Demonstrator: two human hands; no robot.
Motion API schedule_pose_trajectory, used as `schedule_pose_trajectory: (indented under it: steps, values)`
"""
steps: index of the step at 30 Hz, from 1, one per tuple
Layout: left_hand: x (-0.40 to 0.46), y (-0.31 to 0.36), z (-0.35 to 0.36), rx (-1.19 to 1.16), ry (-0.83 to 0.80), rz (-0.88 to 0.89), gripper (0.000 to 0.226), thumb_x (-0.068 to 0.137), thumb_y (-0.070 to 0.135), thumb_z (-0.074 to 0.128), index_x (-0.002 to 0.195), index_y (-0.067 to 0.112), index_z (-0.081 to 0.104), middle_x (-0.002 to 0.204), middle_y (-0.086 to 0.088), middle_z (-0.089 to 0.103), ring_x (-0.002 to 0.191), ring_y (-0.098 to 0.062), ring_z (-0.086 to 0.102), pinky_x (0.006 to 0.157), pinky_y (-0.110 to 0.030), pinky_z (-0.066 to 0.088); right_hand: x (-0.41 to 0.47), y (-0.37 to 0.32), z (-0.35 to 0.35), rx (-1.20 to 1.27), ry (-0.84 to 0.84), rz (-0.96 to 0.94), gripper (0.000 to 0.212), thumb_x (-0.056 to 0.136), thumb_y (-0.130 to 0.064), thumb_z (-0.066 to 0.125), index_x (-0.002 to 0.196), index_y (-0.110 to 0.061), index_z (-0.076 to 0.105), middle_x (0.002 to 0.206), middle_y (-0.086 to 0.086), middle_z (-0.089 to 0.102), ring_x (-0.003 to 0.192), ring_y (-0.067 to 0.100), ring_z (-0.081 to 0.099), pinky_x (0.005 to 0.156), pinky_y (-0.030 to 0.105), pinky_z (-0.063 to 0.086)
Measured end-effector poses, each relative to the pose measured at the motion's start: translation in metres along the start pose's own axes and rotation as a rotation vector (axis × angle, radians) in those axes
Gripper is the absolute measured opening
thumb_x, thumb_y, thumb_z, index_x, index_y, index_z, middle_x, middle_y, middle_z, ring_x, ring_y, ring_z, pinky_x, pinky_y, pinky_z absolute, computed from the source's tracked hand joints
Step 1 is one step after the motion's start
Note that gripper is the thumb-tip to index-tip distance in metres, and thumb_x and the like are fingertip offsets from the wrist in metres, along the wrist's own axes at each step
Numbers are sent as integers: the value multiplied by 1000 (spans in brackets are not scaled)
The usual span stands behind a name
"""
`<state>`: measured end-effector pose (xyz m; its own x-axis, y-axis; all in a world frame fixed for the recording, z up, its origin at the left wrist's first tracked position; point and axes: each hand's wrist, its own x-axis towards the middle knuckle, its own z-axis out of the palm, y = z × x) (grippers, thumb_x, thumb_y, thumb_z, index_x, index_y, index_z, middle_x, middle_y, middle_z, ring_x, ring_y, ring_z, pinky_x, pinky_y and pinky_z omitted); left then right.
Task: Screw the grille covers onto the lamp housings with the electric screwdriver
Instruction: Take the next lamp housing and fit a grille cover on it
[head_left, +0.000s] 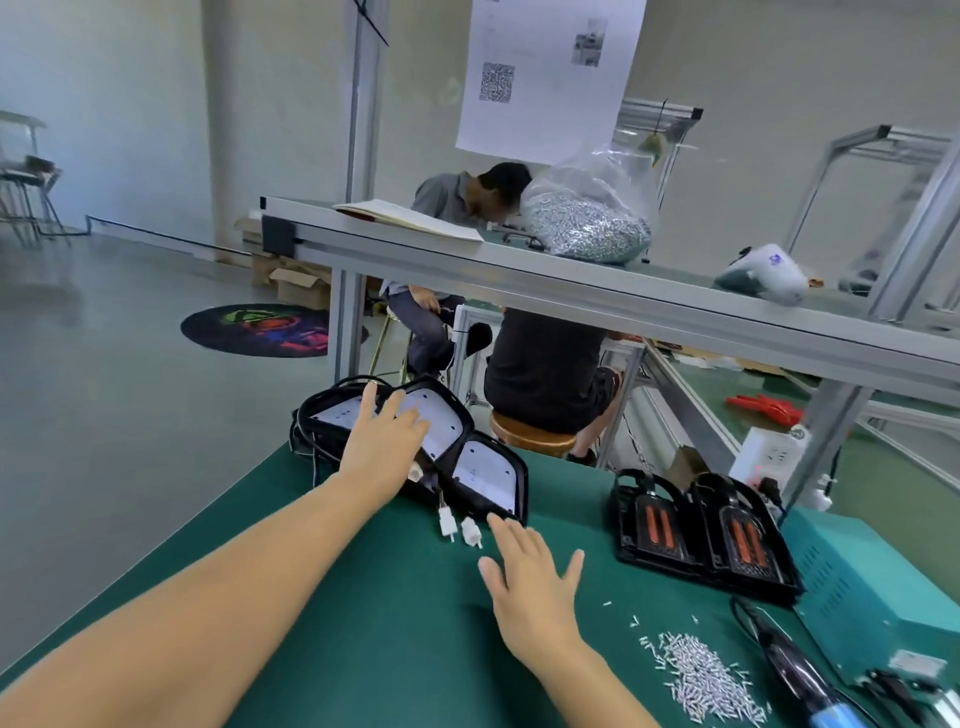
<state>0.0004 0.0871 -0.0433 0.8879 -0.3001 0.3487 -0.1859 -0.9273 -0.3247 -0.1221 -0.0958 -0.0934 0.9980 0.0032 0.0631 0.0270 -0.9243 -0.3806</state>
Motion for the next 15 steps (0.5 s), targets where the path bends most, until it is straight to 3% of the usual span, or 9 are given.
schedule_pose_trajectory:
  steps: [3, 5, 9, 11, 13, 15]
  values:
    - [7, -4, 4, 46, 29, 71, 43, 82, 6, 58, 123, 16, 54, 126, -4, 53, 131, -30, 34, 116, -52, 4, 15, -18, -2, 93, 24, -45, 49, 106, -36, 27, 154, -34, 18, 158, -16, 21, 147, 5, 11, 115, 54, -12]
    - [9, -6, 7, 55, 75, 110, 35, 77, 4, 59, 109, 17, 59, 109, -3, 58, 115, -28, 45, 113, -46, 16, 25, -30, -3, 146, 33, -64, 48, 106, -36, 28, 154, -34, 19, 156, -15, 25, 146, 7, 15, 116, 53, -10]
    - [14, -12, 7, 38, 181, 190, 28, 76, 2, 59, 99, 17, 63, 97, -1, 62, 98, -24, 56, 94, -34, 38, 44, -48, -4, 111, 5, -91, 50, 106, -35, 27, 154, -30, 19, 159, -11, 21, 148, 10, 11, 117, 51, -9]
    - [13, -16, 3, 59, 207, 258, 23, 67, 9, 71, 87, 18, 67, 84, 2, 64, 85, -19, 61, 79, -27, 46, 53, -54, -4, 103, -8, -89, 50, 106, -36, 27, 155, -28, 18, 159, -9, 22, 148, 11, 12, 118, 48, -6]
    - [10, -22, -3, 64, 257, 289, 31, 40, 13, 86, 61, 21, 65, 60, 7, 59, 60, -14, 60, 59, -21, 48, 61, -58, -4, 169, 7, -78, 51, 106, -35, 29, 154, -20, 23, 150, -4, 35, 141, 15, 26, 118, 44, 7]
    - [5, -27, -4, 27, 312, 282, 37, 30, 9, 88, 53, 21, 61, 54, 6, 55, 52, -15, 57, 52, -20, 45, 67, -63, -5, 330, 25, -53, 49, 105, -33, 35, 147, -9, 34, 126, 2, 50, 118, 19, 43, 105, 37, 30]
